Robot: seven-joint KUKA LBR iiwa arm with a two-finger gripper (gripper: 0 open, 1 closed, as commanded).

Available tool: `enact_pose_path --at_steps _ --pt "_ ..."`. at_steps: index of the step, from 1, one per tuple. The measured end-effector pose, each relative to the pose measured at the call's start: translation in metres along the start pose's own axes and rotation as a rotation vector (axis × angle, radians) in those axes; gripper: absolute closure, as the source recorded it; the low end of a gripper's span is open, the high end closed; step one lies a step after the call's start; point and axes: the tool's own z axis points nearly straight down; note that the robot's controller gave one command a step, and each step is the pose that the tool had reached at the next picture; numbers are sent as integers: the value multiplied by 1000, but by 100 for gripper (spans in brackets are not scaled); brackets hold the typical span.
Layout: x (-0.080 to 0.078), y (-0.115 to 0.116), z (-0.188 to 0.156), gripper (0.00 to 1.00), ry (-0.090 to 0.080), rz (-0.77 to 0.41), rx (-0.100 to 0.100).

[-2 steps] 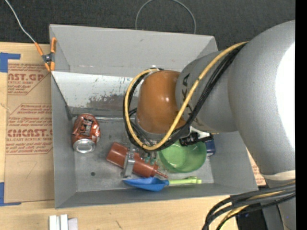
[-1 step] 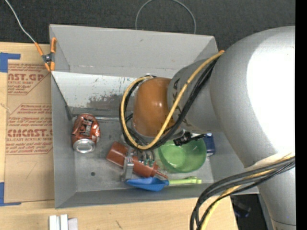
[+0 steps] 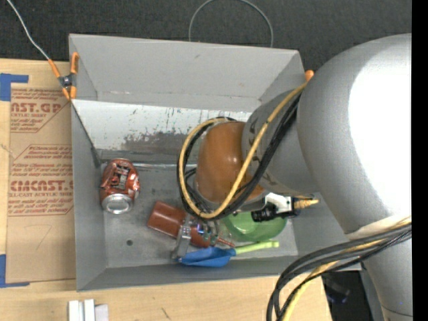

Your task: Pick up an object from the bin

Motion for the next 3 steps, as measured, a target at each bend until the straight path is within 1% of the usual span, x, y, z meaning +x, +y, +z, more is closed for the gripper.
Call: enact_pose_path --at_steps 1,3 --pt "-19 21 2 100 23 -174 4" --pt "-18 21 0 100 26 -174 5"
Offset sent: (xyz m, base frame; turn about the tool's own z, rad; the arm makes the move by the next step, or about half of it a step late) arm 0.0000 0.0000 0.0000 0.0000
